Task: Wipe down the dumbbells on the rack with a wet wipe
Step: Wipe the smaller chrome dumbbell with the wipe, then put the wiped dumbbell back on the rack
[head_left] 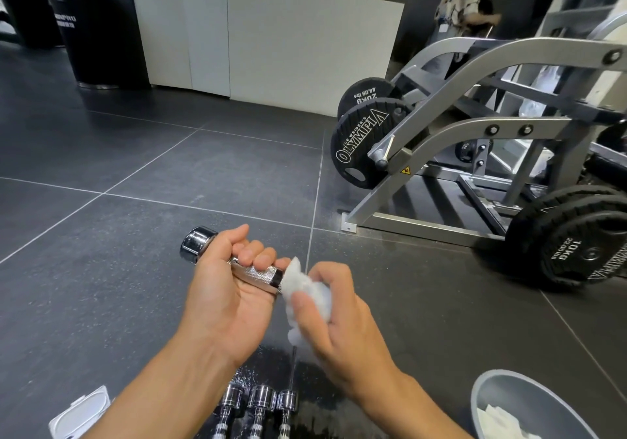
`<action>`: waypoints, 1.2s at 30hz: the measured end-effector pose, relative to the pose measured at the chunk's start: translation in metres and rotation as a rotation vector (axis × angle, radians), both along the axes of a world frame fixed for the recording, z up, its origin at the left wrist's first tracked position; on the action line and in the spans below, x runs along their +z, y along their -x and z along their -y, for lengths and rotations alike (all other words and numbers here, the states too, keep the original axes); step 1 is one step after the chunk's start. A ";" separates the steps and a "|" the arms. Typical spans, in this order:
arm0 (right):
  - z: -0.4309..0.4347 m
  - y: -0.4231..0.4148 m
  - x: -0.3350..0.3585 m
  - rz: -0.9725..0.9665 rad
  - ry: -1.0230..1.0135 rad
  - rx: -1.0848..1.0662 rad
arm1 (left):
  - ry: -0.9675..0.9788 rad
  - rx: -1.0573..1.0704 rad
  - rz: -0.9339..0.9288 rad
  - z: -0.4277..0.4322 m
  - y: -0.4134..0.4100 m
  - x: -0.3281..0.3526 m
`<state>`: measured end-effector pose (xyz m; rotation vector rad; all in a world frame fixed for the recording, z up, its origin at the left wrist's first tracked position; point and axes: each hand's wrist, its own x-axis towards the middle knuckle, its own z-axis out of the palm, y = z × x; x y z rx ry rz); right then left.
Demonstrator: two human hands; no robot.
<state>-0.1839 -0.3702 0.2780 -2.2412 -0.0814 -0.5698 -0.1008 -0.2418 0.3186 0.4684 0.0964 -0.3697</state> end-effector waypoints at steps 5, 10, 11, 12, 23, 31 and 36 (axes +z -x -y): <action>-0.020 -0.005 0.015 -0.425 -0.970 -0.108 | -0.029 0.027 -0.001 -0.003 -0.001 -0.002; -0.011 -0.007 0.019 -0.556 -1.164 -0.076 | -0.021 0.029 -0.019 -0.006 -0.003 -0.005; -0.009 -0.008 0.017 -0.557 -1.200 -0.043 | -0.026 0.036 -0.020 -0.006 -0.003 -0.005; -0.007 -0.008 0.018 -0.572 -1.238 -0.003 | -0.037 0.049 -0.014 -0.005 -0.004 -0.005; 0.030 -0.005 0.016 -0.519 -0.744 -0.119 | -0.323 0.023 0.036 0.011 -0.011 -0.026; 0.057 0.001 0.004 -0.465 -0.514 -0.280 | -0.684 -0.306 0.013 0.037 -0.012 -0.052; 0.073 0.005 -0.002 -0.437 -0.354 -0.314 | -0.963 -0.553 -0.079 0.077 -0.009 -0.117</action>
